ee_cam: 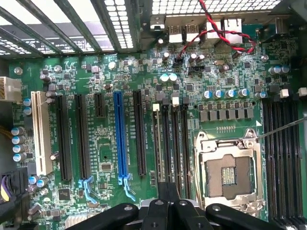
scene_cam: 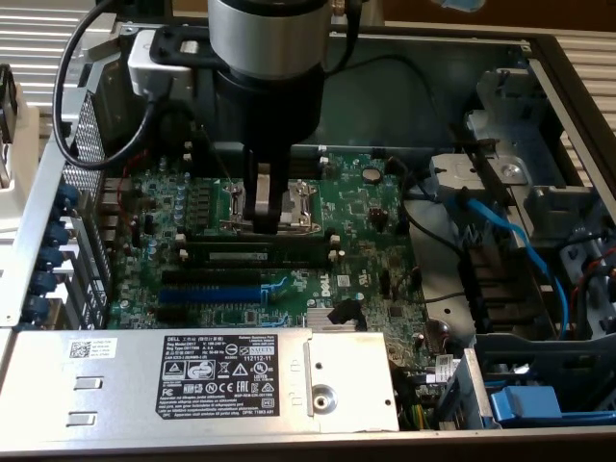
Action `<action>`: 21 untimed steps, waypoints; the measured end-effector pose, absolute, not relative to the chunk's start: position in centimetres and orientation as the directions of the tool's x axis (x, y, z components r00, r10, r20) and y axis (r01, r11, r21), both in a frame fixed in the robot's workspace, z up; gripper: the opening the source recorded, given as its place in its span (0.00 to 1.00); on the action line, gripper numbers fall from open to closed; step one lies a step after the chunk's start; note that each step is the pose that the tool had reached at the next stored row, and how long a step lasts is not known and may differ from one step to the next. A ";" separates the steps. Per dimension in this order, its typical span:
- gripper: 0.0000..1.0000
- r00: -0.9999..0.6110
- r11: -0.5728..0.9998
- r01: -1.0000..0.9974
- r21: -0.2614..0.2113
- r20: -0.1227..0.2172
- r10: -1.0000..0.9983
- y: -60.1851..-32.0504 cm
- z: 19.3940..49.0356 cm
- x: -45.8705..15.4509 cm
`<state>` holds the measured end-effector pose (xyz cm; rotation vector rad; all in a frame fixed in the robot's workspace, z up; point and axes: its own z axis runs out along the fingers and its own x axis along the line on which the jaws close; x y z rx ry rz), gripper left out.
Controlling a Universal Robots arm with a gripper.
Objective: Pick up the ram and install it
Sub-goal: 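Press down the ram until it locks into place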
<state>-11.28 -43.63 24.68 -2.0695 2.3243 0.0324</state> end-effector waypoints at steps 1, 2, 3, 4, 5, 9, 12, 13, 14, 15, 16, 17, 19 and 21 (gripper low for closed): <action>0.10 -0.132 0.132 -0.991 -0.004 -0.036 -0.991 -43.6 24.7 -11.3; 0.10 -0.148 0.149 -0.989 -0.004 -0.036 -0.988 -43.6 24.7 -11.3; 0.10 -0.165 0.165 -0.986 -0.004 -0.036 -0.986 -43.6 24.7 -11.3; 0.10 -0.181 0.181 -0.983 -0.004 -0.036 -0.983 -43.6 24.7 -11.3; 0.10 -0.197 0.197 -0.980 -0.004 -0.036 -0.980 -43.6 24.7 -11.3; 0.10 -0.259 0.260 -0.966 -0.004 -0.036 -0.965 -43.6 24.7 -11.3; 0.10 -0.305 0.306 -0.952 -0.004 -0.036 -0.952 -43.6 24.7 -11.3; 0.10 -0.322 0.322 -0.947 -0.004 -0.036 -0.946 -43.6 24.7 -11.3; 0.10 -0.337 0.337 -0.942 -0.004 -0.036 -0.941 -43.6 24.7 -11.3; 0.10 -0.351 0.352 -0.936 -0.004 -0.036 -0.936 -43.6 24.7 -11.3; 0.10 -0.366 0.366 -0.930 -0.004 -0.036 -0.930 -43.6 24.7 -11.3; 0.10 -0.380 0.381 -0.925 -0.004 -0.036 -0.924 -43.6 24.7 -11.3; 0.10 -0.408 0.409 -0.913 -0.004 -0.036 -0.912 -43.6 24.7 -11.3; 0.10 -0.436 0.436 -0.900 -0.004 -0.036 -0.899 -43.6 24.7 -11.3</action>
